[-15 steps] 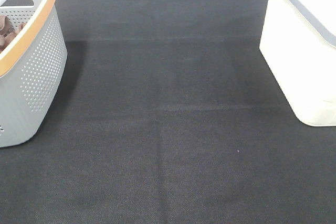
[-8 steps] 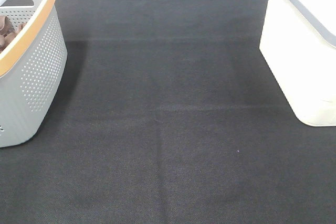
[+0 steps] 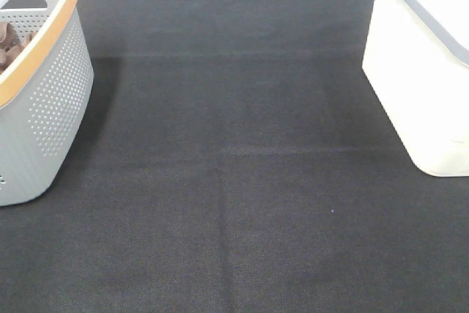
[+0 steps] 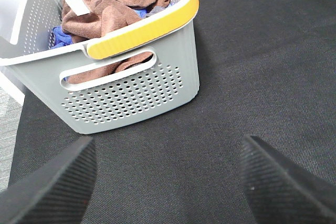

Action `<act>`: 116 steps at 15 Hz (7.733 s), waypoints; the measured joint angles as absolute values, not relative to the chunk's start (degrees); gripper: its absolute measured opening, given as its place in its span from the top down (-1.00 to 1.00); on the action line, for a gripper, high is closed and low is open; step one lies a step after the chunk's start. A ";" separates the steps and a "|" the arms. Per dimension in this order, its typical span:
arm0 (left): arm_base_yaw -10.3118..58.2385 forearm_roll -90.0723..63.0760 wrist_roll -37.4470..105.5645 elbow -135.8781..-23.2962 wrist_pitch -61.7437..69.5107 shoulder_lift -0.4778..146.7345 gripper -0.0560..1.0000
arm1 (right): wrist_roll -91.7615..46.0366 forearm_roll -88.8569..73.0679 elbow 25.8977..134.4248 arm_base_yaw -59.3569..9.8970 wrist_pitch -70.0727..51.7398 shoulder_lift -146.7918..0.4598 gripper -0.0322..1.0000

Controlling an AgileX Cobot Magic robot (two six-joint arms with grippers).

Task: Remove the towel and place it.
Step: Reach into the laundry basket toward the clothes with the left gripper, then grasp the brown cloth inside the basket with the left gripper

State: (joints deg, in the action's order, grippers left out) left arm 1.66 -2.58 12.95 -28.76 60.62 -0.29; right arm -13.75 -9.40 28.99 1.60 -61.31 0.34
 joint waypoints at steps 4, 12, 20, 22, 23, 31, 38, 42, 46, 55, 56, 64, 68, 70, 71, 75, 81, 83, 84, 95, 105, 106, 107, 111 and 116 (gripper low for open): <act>1.66 -2.58 12.95 -28.76 60.62 -0.29 -0.47 | -13.75 -9.40 28.99 1.60 -61.31 0.34 -0.21; 1.66 -2.58 12.95 -28.76 60.62 -0.29 -0.47 | -13.75 -9.40 28.99 1.60 -61.31 0.34 -0.21; 1.66 -2.58 12.95 -28.76 60.62 -0.29 -0.47 | -13.75 -9.40 28.99 1.60 -61.31 0.34 -0.21; 1.66 -2.58 12.95 -28.76 60.62 -0.29 -0.47 | -13.75 -9.40 28.99 1.60 -61.31 0.34 -0.21; 1.66 -2.58 12.95 -28.76 60.62 -0.29 -0.47 | -13.75 -9.40 28.99 1.60 -61.31 0.34 -0.21; 1.66 -2.58 12.95 -28.76 60.62 -0.29 -0.47 | -13.75 -9.40 28.99 1.60 -61.31 0.34 -0.21; 1.66 -0.86 9.45 -29.56 47.04 0.17 -0.47 | -13.75 -9.40 28.99 1.60 -61.31 0.34 -0.21; 1.66 5.84 -0.52 -30.94 30.60 15.41 -0.40 | -13.75 -9.40 28.99 1.60 -61.31 0.34 -0.21; 1.66 10.20 -3.72 -41.20 27.39 36.90 -0.32 | -13.75 -9.40 28.99 1.60 -61.31 0.34 -0.21; -0.29 11.46 -9.00 -73.51 38.50 78.38 -0.17 | -13.75 -9.40 28.99 1.60 -61.31 0.34 -0.21; -1.38 11.46 -9.45 -75.34 39.53 80.84 -0.17 | -13.75 -9.40 28.99 1.60 -61.31 0.34 -0.21; -6.65 10.54 -9.80 -82.74 44.98 96.60 -0.17 | -13.75 -9.40 28.99 1.60 -61.31 0.34 -0.21; -6.65 10.08 -9.80 -92.36 49.73 106.68 -0.17 | -13.75 -9.40 28.99 1.60 -61.31 0.34 -0.21; -6.65 9.51 -9.80 -98.78 54.55 111.04 -0.17 | -13.75 -9.40 28.99 1.60 -61.31 0.34 -0.21; -6.65 9.28 -9.80 -102.44 58.16 113.33 -0.17 | -13.75 -9.40 28.99 1.60 -61.31 0.34 -0.21; -6.65 9.05 -9.80 -111.84 68.41 119.86 -0.17 | -13.75 -9.40 28.99 1.60 -61.31 0.34 -0.21; -6.65 9.91 -9.80 -115.62 69.33 123.76 -0.17 | -13.75 -9.40 28.99 1.60 -61.31 0.34 -0.21; -6.65 10.03 -9.80 -115.74 69.39 123.76 -0.17 | -13.75 -9.40 28.99 1.60 -61.31 0.34 -0.21; -6.65 10.03 -9.80 -115.74 69.39 123.76 -0.17 | -13.75 -9.40 28.99 1.60 -61.31 0.34 -0.21; -6.65 8.59 -8.19 -115.51 69.44 120.26 -0.17 | -13.75 -9.40 28.99 1.60 -61.31 0.34 -0.21; -6.65 11.12 -11.34 -107.37 69.73 118.60 -0.17 | -13.75 -9.40 28.99 1.60 -61.31 0.34 -0.21; -6.65 10.94 -11.52 -107.37 69.73 118.72 -0.17 | -13.75 -9.40 28.99 1.60 -61.31 0.34 -0.21; -6.65 10.94 -12.09 -107.37 69.73 118.95 -0.17 | -13.75 -9.40 28.99 1.60 -61.31 0.34 -0.21; -6.65 11.00 -12.43 -107.37 69.67 121.35 -0.17 | -13.75 -9.40 28.99 1.60 -61.31 0.34 -0.21; -6.65 11.12 -12.61 -107.37 68.53 122.44 0.05 | -13.75 -9.40 28.99 1.60 -61.31 0.34 -0.21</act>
State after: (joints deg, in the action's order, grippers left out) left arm -6.65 11.12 -12.61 -107.37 68.53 122.44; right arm -13.75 -9.40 28.99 1.60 -61.31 0.34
